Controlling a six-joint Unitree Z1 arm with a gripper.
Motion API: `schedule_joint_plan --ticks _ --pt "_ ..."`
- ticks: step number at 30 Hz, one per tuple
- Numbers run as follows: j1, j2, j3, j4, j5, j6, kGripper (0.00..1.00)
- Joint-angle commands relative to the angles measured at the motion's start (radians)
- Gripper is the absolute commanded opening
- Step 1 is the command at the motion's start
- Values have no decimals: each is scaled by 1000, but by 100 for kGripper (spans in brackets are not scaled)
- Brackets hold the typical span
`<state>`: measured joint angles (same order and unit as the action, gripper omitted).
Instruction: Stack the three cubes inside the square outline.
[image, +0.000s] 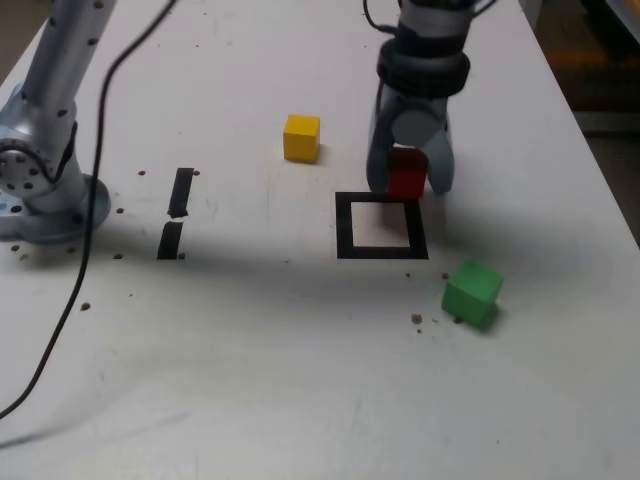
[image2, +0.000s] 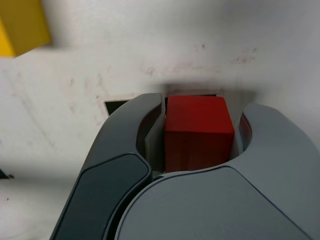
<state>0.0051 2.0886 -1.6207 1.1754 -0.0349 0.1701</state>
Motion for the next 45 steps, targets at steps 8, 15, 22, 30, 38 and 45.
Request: schedule_joint_plan --ticks 8,15,22,30,38,45 --pt "-45 -141 92 27 33 -96 17" --pt "-101 -184 162 -13 34 -189 17" --pt "-150 -175 190 -92 35 -266 17" --pt "-158 -169 227 -115 29 -282 17" --pt "-162 -154 242 -139 16 -274 18" --pt "-164 -117 218 -144 1 -253 18"
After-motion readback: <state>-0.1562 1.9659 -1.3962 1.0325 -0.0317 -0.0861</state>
